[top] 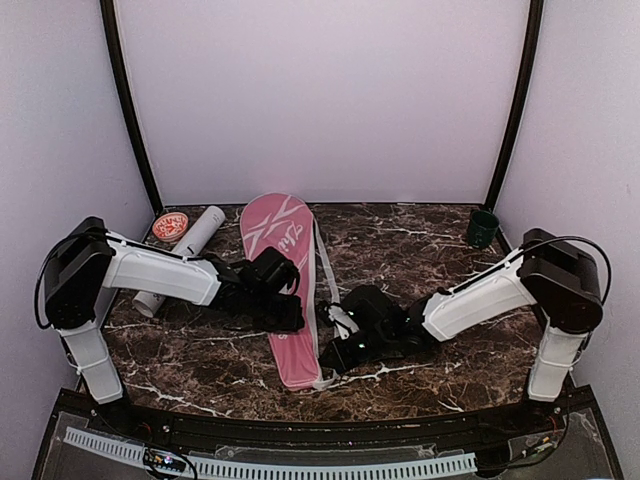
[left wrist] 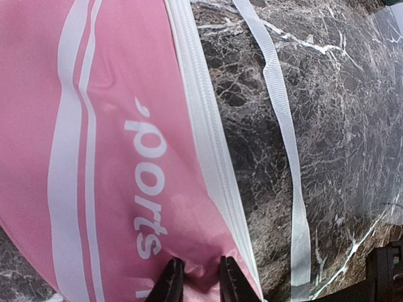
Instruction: Pack up the badminton gear
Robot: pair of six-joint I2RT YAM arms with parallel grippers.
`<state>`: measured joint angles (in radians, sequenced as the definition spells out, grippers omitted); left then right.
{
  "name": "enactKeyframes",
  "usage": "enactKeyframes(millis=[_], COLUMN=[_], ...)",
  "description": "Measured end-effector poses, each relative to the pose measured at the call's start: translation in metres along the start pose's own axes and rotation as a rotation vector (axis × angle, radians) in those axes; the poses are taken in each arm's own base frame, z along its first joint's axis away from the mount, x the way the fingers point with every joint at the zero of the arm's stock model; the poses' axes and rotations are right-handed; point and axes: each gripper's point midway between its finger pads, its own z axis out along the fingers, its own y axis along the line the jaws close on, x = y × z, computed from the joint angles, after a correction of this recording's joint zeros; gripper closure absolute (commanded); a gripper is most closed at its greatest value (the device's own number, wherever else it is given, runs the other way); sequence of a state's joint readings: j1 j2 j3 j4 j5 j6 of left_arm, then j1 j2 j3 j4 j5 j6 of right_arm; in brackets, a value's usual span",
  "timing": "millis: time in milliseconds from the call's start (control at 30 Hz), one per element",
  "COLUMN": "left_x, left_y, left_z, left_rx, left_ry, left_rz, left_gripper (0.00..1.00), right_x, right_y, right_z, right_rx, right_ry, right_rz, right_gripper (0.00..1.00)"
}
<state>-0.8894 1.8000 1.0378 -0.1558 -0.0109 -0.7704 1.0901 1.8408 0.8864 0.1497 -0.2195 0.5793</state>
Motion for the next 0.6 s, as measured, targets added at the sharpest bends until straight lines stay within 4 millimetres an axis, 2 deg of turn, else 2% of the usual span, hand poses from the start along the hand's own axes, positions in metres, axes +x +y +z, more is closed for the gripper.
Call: enactKeyframes(millis=[267,600], left_x=[-0.002,-0.005], left_y=[0.0,-0.002], left_z=[0.005,0.009], left_rx=[0.017,0.047], left_ry=[0.038,0.05], left_rz=[-0.022,-0.035], left_gripper=[0.83,0.84], right_x=[0.01,0.039], right_y=[0.006,0.017], right_z=[-0.009,-0.03], right_rx=[0.02,0.03], right_ry=[0.005,0.067], right_rz=[-0.02,-0.053], right_gripper=[1.0,1.0])
